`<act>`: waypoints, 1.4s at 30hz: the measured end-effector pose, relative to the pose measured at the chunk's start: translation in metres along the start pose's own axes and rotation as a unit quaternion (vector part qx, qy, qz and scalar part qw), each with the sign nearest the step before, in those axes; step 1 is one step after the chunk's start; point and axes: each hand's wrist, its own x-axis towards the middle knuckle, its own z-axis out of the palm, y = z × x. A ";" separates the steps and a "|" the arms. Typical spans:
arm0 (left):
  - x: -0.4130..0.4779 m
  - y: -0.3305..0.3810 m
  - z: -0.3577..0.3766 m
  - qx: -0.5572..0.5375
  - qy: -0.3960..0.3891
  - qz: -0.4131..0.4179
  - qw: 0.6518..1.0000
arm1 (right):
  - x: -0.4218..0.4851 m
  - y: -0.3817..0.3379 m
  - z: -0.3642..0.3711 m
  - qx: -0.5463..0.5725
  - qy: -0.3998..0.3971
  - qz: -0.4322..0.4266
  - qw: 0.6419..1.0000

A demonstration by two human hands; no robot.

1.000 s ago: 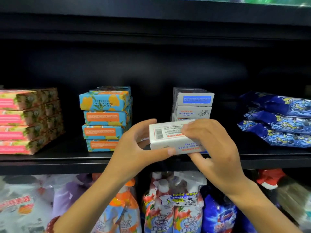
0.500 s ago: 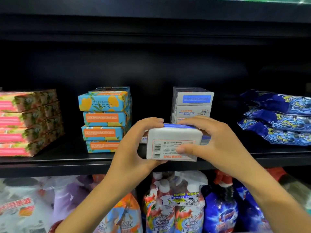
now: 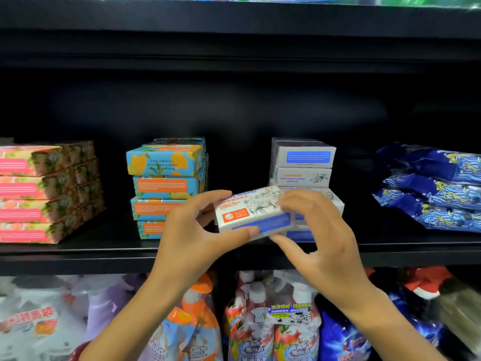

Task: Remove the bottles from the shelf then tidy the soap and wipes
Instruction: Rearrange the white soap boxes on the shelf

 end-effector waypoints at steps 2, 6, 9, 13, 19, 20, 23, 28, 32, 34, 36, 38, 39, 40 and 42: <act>0.001 -0.005 0.001 0.037 0.029 0.010 0.999 | -0.006 0.000 -0.005 0.039 0.009 0.062 0.997; 0.001 -0.020 0.009 0.097 0.058 0.027 0.993 | -0.027 0.006 -0.005 0.048 -0.016 0.111 0.992; 0.001 -0.032 0.014 0.131 0.073 0.036 0.988 | -0.045 0.016 0.001 0.032 -0.091 0.130 0.987; 0.004 -0.035 0.023 0.192 0.086 0.075 0.975 | -0.054 0.027 0.009 -0.038 -0.156 0.118 0.980; 0.009 -0.042 0.037 0.327 0.119 0.094 0.933 | -0.051 0.026 0.010 -0.061 -0.154 0.098 0.981; 0.010 -0.042 0.039 0.341 0.125 0.093 0.927 | -0.052 0.026 0.010 -0.063 -0.156 0.096 0.981; 0.012 -0.043 0.047 0.345 0.125 0.077 0.927 | -0.052 0.026 0.009 -0.060 -0.159 0.095 0.981; 0.026 -0.050 0.047 0.353 0.105 0.075 0.927 | -0.052 0.028 0.009 -0.050 -0.154 0.093 0.982; 0.033 -0.052 0.045 0.385 0.093 0.112 0.911 | -0.053 0.030 0.010 -0.044 -0.148 0.089 0.984; 0.032 -0.055 0.045 0.413 0.097 0.157 0.892 | -0.053 0.030 0.010 -0.046 -0.149 0.086 0.984; 0.031 -0.055 0.045 0.429 0.098 0.179 0.880 | -0.054 0.031 0.010 -0.049 -0.150 0.080 0.984; 0.033 -0.053 0.044 0.429 0.094 0.177 0.881 | -0.054 0.032 0.010 -0.047 -0.152 0.078 0.984; 0.034 -0.051 0.043 0.428 0.094 0.178 0.881 | -0.054 0.032 0.009 -0.047 -0.154 0.079 0.984; 0.035 -0.049 0.042 0.427 0.093 0.181 0.881 | -0.054 0.031 0.009 -0.047 -0.154 0.080 0.984; 0.037 -0.047 0.040 0.429 0.088 0.184 0.880 | -0.054 0.031 0.009 -0.044 -0.157 0.083 0.983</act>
